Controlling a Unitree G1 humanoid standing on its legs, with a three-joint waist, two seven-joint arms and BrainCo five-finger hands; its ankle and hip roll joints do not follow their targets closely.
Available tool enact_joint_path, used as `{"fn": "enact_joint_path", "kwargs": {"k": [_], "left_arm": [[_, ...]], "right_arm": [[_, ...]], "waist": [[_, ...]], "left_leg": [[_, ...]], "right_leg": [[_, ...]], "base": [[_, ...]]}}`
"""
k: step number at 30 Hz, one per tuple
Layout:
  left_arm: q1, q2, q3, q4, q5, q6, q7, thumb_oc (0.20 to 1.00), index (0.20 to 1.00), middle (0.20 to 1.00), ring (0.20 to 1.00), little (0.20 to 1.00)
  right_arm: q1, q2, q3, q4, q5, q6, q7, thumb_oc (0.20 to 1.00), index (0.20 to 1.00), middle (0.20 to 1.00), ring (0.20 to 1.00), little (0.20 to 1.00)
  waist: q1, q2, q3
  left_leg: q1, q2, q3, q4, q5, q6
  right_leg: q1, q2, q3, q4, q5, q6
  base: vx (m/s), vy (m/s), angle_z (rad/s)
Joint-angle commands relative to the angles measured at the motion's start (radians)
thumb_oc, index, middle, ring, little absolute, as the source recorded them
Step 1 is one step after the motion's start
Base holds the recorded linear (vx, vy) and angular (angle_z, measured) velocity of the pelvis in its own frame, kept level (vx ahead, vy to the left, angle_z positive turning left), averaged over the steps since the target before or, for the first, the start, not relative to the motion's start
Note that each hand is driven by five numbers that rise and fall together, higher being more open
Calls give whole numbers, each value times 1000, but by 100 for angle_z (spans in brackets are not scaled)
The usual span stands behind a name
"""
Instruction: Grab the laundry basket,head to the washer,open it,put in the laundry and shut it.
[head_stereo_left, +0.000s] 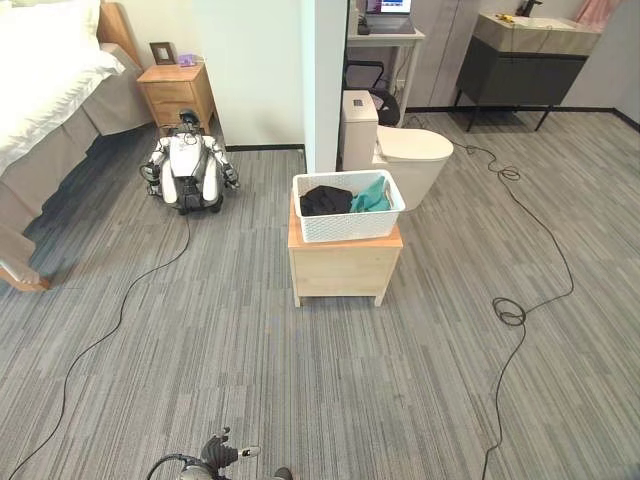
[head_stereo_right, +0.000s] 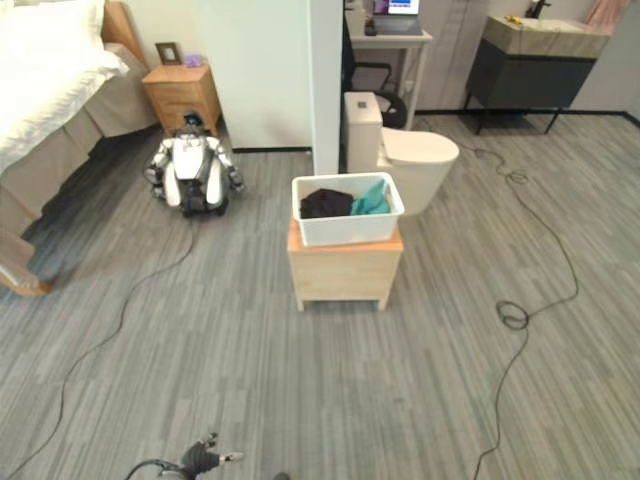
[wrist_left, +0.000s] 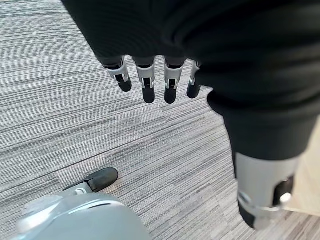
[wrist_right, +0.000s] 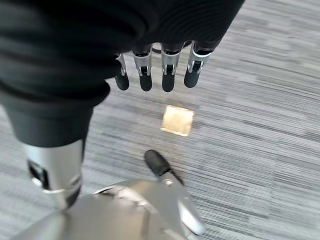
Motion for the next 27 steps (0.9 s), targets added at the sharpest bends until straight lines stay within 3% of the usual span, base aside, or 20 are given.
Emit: {"fn": "enact_joint_path", "kwargs": {"k": [1,27], "left_arm": [[-59,-31,-24,34,5,-31,-8,1000,1000,1000,1000,1000],[-49,-33,12,115,-4,-26,9,1000,1000,1000,1000,1000]], "right_arm": [[-39,-47,20,87,42,11,-16,1000,1000,1000,1000,1000],[-46,-13,63,35,49,-4,-10,1000,1000,1000,1000,1000]], "waist": [[5,24,11],[7,12,6]], "left_leg": [[-8,31,-85,4,-68,-29],[-3,45,-84,4,-62,-39]], "right_leg": [[12,-53,3,9,-47,47],[22,-38,7,9,-62,39]], "base": [[0,0,0],[4,-8,-2]]}}
